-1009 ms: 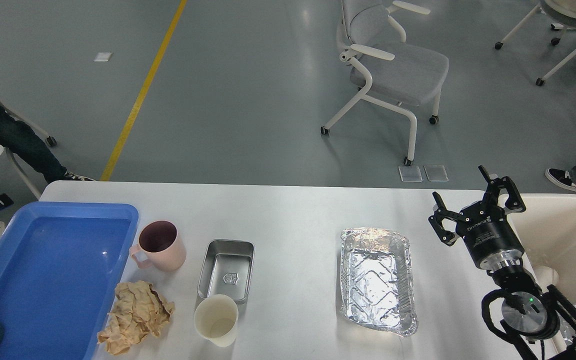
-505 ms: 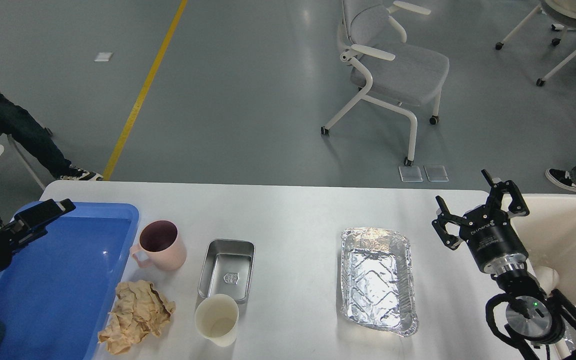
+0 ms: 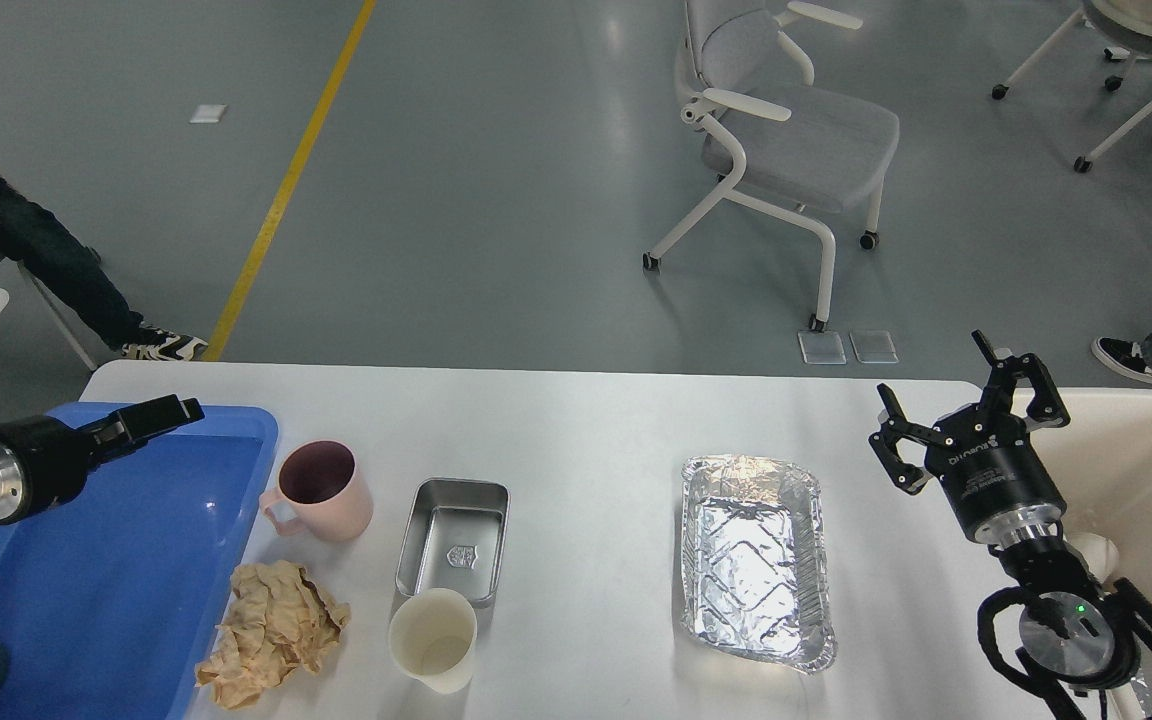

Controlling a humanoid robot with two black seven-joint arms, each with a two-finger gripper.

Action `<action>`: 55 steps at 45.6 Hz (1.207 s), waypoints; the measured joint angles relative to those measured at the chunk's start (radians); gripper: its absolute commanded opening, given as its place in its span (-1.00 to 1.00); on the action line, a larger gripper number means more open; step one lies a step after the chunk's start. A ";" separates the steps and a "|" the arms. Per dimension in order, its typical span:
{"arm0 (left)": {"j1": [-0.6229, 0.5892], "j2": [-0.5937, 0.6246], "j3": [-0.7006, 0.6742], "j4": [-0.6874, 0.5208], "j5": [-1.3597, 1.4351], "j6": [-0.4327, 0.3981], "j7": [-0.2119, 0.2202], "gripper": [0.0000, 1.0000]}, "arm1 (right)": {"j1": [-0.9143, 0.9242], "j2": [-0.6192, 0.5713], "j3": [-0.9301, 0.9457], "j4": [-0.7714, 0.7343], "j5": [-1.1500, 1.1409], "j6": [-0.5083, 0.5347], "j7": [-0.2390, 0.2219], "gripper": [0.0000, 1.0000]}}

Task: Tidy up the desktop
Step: 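Reach the left gripper toward the pink mug, then grasp the pink mug rim with the left gripper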

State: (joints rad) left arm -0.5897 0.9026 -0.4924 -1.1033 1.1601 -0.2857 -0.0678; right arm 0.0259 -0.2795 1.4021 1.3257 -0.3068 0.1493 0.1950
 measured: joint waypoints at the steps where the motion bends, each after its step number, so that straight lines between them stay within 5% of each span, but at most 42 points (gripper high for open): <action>1: -0.015 -0.011 0.019 0.009 0.001 0.000 0.000 0.97 | -0.001 0.000 0.001 0.001 0.000 -0.001 0.000 1.00; 11: -0.108 -0.094 0.156 0.044 0.105 0.009 0.003 0.94 | -0.007 -0.002 0.012 0.011 0.000 -0.005 0.001 1.00; 38: -0.127 -0.221 0.218 0.142 0.247 0.006 0.043 0.50 | -0.012 -0.003 0.017 0.019 0.000 -0.007 0.001 1.00; 50: -0.140 -0.289 0.237 0.206 0.248 0.004 0.058 0.11 | -0.015 -0.008 0.027 0.020 0.000 -0.007 0.001 1.00; 55: -0.154 -0.299 0.250 0.209 0.247 0.003 0.058 -0.28 | -0.015 -0.009 0.028 0.020 0.000 -0.007 0.001 1.00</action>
State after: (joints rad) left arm -0.7434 0.6032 -0.2422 -0.8939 1.4071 -0.2822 -0.0094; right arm 0.0108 -0.2883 1.4296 1.3454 -0.3068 0.1426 0.1963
